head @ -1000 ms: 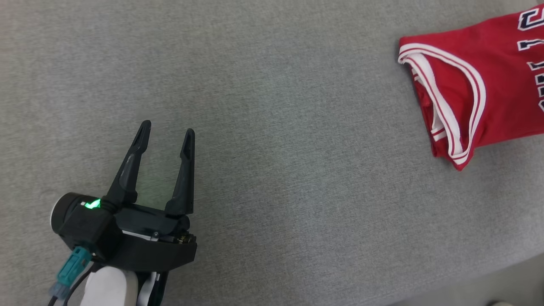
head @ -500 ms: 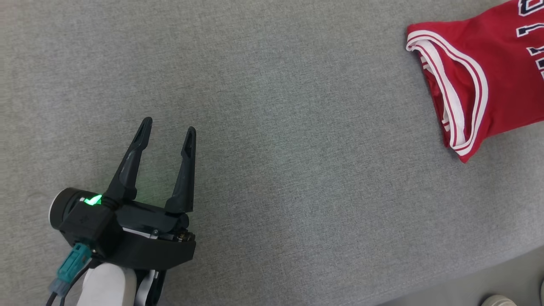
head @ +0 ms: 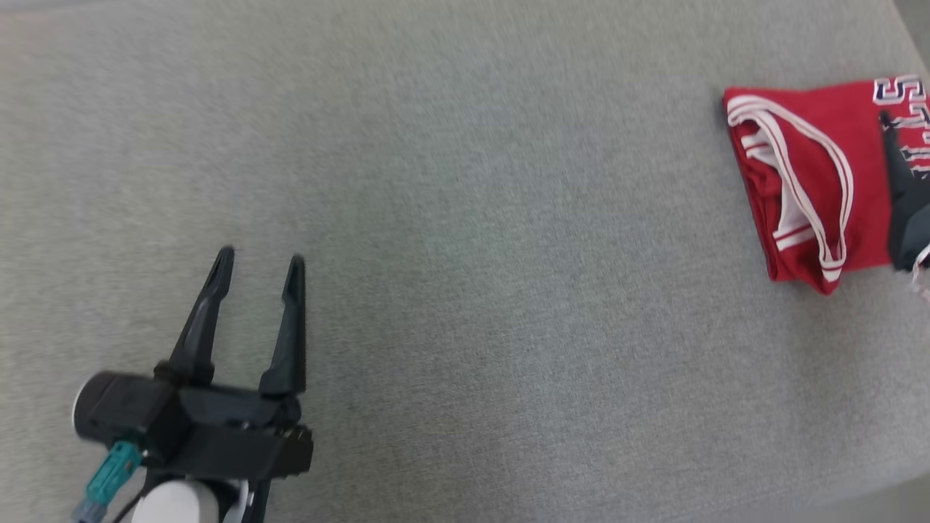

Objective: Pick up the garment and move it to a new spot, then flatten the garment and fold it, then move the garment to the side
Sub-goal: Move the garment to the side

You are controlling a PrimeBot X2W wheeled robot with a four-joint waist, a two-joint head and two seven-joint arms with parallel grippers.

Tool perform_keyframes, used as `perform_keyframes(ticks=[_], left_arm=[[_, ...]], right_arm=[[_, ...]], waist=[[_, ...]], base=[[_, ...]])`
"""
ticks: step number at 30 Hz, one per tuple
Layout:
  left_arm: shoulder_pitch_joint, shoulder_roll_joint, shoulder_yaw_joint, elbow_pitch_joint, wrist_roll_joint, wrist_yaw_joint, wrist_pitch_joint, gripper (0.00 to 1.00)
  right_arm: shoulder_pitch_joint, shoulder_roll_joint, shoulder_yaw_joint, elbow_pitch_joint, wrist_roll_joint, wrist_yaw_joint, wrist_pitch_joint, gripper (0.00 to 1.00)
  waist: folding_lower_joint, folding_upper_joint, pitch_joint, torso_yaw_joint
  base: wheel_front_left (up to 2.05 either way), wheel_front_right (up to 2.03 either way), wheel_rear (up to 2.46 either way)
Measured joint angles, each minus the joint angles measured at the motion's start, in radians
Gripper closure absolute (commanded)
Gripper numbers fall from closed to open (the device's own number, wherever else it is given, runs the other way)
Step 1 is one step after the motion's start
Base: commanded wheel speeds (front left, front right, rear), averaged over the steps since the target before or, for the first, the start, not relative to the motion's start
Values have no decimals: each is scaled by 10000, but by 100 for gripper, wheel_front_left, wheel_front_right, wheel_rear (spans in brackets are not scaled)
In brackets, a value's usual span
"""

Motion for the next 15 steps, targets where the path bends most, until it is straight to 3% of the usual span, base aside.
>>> perform_keyframes(ticks=[10, 15], left_arm=[[1528, -157, 1026, 443, 86, 174, 0, 0], [2144, -209, 1350, 654, 92, 267, 0, 0]], right_arm=[[1979, 1037, 29, -895, 1202, 0, -2000, 0], [2903, 1557, 414, -1473, 1342, 0, -2454, 0]], waist=[[-1, 0, -1546, 480], [-2, -1, -2401, 687]], base=[[0, 0, 0], [0, 0, 0]])
